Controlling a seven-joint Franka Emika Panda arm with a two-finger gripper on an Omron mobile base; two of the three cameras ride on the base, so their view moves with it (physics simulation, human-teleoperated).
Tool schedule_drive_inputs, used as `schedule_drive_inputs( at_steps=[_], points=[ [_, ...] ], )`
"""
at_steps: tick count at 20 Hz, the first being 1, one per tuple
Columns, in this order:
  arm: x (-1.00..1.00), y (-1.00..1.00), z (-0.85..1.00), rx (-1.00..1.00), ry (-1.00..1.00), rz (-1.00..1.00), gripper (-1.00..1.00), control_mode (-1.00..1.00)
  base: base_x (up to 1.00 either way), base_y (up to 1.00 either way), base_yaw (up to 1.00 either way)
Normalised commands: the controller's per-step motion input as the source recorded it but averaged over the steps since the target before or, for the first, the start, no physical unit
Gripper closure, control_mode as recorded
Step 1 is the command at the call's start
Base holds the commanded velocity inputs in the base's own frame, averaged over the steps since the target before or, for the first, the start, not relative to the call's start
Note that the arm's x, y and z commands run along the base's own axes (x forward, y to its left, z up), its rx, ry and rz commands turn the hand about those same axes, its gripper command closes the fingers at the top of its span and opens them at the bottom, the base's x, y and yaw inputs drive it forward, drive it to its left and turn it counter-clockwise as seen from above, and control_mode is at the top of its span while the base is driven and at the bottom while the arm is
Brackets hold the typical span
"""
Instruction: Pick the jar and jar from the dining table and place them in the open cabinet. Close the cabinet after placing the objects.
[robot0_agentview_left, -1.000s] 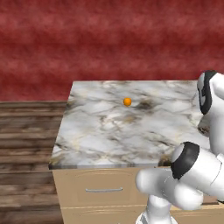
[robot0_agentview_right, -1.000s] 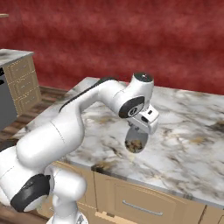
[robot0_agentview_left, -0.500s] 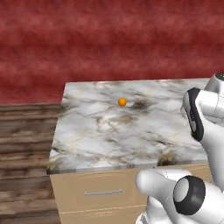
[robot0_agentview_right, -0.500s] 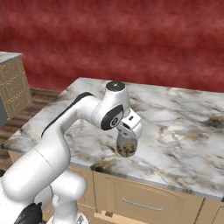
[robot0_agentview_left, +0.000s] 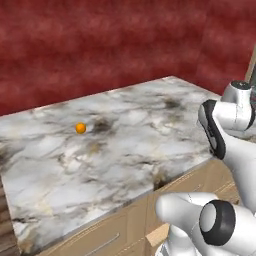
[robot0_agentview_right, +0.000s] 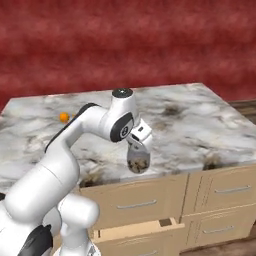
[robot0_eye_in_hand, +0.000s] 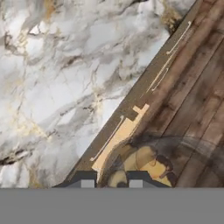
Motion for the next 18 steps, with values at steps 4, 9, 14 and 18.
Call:
schedule_drive_inputs(
  at_steps=[4, 9, 14, 18],
  points=[
    [0.0, 0.0, 0.0, 0.0, 0.0, 0.0, 1.0, 1.0, 0.0, -0.68, -0.81],
    [0.0, 0.0, 0.0, 0.0, 0.0, 0.0, 1.0, 1.0, -0.36, -0.75, -0.59],
    [0.0, 0.0, 0.0, 0.0, 0.0, 0.0, 1.0, 1.0, 0.05, -0.47, -0.82],
    [0.0, 0.0, 0.0, 0.0, 0.0, 0.0, 1.0, 1.0, 0.07, -0.23, -0.9]
  ],
)
